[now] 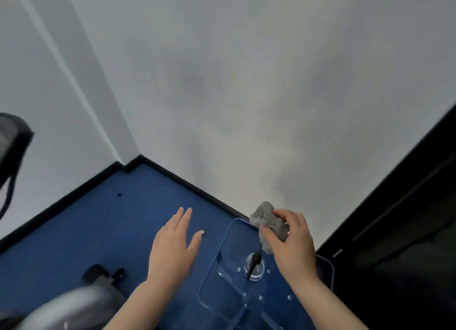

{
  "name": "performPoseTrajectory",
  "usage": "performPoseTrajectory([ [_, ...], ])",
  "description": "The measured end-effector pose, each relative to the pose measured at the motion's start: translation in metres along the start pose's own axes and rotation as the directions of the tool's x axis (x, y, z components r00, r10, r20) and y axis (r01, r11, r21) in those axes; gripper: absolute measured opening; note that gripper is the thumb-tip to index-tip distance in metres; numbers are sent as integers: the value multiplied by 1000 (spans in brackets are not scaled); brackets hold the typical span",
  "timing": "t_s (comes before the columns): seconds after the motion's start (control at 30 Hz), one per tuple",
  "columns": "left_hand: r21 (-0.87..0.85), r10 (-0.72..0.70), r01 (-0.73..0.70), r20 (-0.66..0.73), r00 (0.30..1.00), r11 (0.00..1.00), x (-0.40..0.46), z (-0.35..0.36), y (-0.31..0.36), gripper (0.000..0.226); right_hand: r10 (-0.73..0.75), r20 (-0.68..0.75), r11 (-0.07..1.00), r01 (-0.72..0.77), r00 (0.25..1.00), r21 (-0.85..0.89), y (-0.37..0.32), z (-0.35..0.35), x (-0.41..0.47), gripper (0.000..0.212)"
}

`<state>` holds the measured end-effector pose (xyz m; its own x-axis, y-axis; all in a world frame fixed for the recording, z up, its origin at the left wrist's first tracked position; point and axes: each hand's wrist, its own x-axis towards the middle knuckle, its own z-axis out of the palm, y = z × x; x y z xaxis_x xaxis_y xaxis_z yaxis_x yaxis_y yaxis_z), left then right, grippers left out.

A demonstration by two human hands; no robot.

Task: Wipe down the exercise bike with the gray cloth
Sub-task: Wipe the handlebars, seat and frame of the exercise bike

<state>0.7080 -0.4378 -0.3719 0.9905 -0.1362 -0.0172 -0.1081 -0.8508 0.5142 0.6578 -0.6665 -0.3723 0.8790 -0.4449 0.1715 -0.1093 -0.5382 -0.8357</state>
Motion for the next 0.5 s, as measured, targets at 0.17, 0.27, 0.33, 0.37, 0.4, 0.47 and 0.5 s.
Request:
performPoseTrajectory([
  [0.17,26,-194,205,-223,955,978,-69,-44,-32,60,-245,238,970,235,940,68,-53,41,-16,32],
  [0.27,36,-292,320,-328,899,947,-124,-67,-55,61,-385,376,923,360,843,138,-90,73,-44,34],
  [0.33,40,-343,390,-398,851,920,-164,-84,-69,61,-457,445,889,418,771,188,-117,90,-70,35],
  [0.37,43,-363,422,-435,824,906,-185,-93,-76,61,-492,469,869,442,733,221,-131,98,-85,36],
  [0.4,43,-382,454,-472,795,890,-206,-103,-82,61,-526,490,849,464,695,255,-145,104,-101,36],
  [0.47,33,-414,511,-541,732,859,-249,-121,-94,59,-597,516,799,510,614,317,-171,115,-134,37],
  [0.5,18,-431,536,-572,698,844,-270,-129,-99,59,-631,519,771,536,577,343,-183,119,-151,37],
])
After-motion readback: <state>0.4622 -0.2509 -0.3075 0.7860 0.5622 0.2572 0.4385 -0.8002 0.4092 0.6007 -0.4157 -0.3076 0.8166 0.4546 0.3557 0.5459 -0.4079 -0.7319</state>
